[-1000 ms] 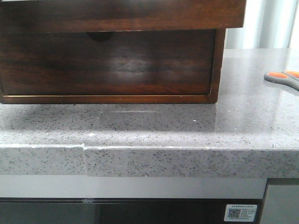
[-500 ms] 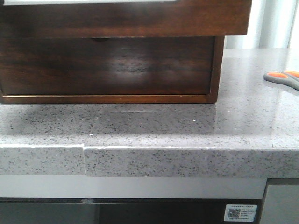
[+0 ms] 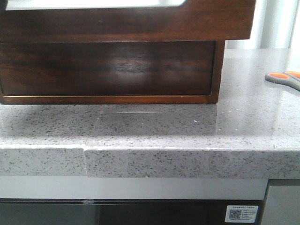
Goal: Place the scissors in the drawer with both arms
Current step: 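Pull the drawer open toward the robot with the left gripper, then lower the right gripper over the grey scissors and grasp them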
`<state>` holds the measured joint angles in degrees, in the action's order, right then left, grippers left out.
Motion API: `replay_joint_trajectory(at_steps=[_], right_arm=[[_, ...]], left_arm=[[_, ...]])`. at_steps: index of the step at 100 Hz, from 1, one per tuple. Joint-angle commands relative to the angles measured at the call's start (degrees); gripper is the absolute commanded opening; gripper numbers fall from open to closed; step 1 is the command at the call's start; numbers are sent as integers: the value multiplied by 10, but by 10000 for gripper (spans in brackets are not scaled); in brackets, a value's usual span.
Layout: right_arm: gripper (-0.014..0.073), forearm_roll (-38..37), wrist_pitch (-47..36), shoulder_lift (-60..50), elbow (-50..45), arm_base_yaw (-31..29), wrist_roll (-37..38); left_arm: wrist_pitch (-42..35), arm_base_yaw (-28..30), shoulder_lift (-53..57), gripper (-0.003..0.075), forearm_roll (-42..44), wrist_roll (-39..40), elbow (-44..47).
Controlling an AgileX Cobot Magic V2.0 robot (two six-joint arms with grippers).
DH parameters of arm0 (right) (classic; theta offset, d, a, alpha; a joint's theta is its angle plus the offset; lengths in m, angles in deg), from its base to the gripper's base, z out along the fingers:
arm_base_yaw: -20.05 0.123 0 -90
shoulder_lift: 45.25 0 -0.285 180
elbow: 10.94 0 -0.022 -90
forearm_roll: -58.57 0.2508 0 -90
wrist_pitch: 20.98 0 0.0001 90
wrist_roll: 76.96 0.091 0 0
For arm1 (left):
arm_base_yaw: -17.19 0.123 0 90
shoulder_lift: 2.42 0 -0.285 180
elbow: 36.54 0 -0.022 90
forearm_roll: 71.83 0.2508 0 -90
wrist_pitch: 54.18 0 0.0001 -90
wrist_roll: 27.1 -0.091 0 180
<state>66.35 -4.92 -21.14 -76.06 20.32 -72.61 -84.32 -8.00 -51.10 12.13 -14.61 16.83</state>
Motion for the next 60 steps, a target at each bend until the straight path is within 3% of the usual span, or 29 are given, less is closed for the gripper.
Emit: replay_joint_trajectory(at_steps=[1,22,46,60], right_arm=[[-61,1,-31,9,16,1,-4],[-40,0,-14,16,39,1,-5],[279,-22,5,89,102,1,-32],[308,-35,21,171,155,1,-35]], left_arm=[[-29,-5,3,282,20,50,-17],[-80,-5,15,281,17,91,-17],[-81,-5,85,281,-112,115,-17],[-74,-5,133,281,-126,115,-17]])
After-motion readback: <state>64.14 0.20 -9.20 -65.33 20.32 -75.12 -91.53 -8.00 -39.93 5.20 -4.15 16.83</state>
